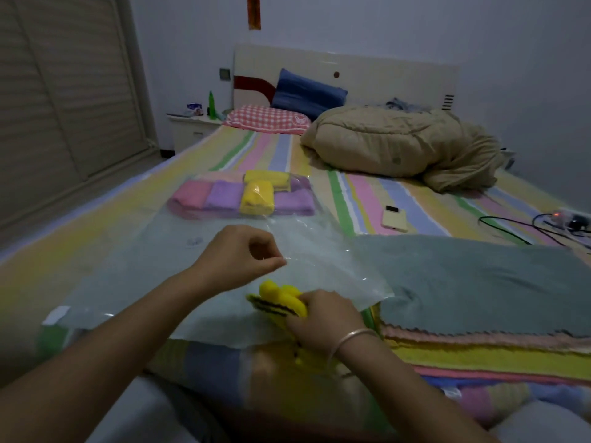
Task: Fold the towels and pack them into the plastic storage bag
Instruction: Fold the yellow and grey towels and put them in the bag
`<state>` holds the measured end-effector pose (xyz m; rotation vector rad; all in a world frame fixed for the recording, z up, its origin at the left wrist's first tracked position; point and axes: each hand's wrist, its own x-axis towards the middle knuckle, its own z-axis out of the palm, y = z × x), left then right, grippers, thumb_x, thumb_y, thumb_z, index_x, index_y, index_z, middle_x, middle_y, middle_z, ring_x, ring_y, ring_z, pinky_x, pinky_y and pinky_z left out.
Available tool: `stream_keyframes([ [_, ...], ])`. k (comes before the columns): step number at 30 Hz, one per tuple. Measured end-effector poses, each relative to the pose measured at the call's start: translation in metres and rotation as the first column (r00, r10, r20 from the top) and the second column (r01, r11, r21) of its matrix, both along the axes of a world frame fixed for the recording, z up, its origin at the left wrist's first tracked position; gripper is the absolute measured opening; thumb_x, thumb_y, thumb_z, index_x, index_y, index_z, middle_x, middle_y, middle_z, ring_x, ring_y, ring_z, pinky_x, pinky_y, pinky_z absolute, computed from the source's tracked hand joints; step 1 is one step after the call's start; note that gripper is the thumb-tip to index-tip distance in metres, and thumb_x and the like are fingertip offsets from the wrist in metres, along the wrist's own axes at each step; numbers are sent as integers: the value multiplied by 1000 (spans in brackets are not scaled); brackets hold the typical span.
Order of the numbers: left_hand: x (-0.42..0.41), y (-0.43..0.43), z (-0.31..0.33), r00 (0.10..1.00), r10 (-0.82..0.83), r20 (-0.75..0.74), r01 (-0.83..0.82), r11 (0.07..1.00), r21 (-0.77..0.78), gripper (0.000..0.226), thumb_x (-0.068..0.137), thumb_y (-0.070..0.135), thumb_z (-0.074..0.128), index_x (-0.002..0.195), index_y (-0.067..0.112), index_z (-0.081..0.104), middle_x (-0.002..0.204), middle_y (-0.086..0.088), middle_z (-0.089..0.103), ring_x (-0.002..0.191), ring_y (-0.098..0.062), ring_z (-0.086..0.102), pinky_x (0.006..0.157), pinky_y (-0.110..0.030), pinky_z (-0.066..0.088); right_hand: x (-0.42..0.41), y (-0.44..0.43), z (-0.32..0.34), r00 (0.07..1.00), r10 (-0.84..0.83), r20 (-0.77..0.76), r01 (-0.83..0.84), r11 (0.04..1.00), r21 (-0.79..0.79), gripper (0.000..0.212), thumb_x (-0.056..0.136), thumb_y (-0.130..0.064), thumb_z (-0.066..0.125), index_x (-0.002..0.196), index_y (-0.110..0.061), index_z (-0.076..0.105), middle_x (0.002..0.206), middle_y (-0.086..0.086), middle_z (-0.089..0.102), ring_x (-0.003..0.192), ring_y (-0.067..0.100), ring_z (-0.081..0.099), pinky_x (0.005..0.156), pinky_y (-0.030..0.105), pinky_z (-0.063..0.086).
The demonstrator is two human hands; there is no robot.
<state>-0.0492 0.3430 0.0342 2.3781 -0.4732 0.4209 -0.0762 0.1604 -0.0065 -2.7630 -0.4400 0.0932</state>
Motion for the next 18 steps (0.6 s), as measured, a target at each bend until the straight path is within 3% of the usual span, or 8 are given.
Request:
stream_keyframes([
  [4, 7, 4, 31, 977, -109, -184, 122, 991, 59, 15, 75, 32, 78, 65, 25, 70, 61, 9, 68, 58, -2, 61, 57, -24, 49, 44, 50, 9, 985, -146, -94, 165, 954, 251, 32, 86, -43, 55, 106, -20, 65, 110, 10, 66, 104, 34, 60, 81, 35, 48],
  [8, 26, 11, 50, 893, -233, -386, 172, 967, -186, 25, 82, 37, 69, 76, 12, 73, 67, -1, 70, 60, -8, 63, 55, -22, 50, 117, 85, -12, 959, -266, -103, 285, 873, 395, 25, 83, -41, 56, 75, -17, 56, 89, 4, 62, 94, 25, 61, 85, 38, 52],
  [10, 49, 20, 44, 885, -210, -416, 79, 947, -310, 28, 88, 36, 61, 84, 12, 74, 72, -1, 71, 64, -7, 64, 62, -20, 49, 162, 93, -26, 913, -407, -32, 395, 859, 327, 23, 84, -43, 49, 85, -21, 57, 106, 6, 57, 107, 27, 56, 90, 38, 49],
  [11, 65, 27, 35, 912, -147, -382, 16, 945, -325, 25, 90, 34, 60, 85, 14, 74, 75, 1, 71, 67, -6, 64, 66, -20, 47, 184, 95, -31, 889, -458, -12, 441, 850, 288, 30, 85, -46, 49, 102, -24, 59, 119, 8, 51, 116, 29, 50, 95, 37, 45],
  [13, 109, 51, 9, 962, 125, -245, -176, 964, -199, 16, 90, 32, 61, 90, 20, 72, 86, 5, 71, 81, -6, 65, 74, -23, 45, 225, 97, -36, 854, -520, 15, 501, 831, 241, 49, 87, -54, 50, 125, -23, 52, 133, 12, 41, 125, 31, 39, 99, 38, 38],
  [15, 153, 77, -20, 908, 387, -161, -396, 918, -29, 23, 90, 33, 59, 108, 21, 67, 111, -2, 68, 106, -19, 62, 89, -30, 46, 261, 98, -36, 830, -554, 71, 523, 815, 248, 52, 87, -55, 51, 128, -24, 50, 140, 12, 36, 128, 31, 36, 100, 39, 36],
  [18, 201, 103, -55, 844, 524, -113, -505, 848, 162, 50, 91, 47, 41, 131, 18, 53, 136, -12, 53, 126, -29, 47, 105, -36, 36, 317, 107, -41, 848, -510, 149, 482, 856, 186, 50, 84, -46, 56, 129, -25, 50, 137, 11, 43, 126, 32, 42, 102, 39, 39],
])
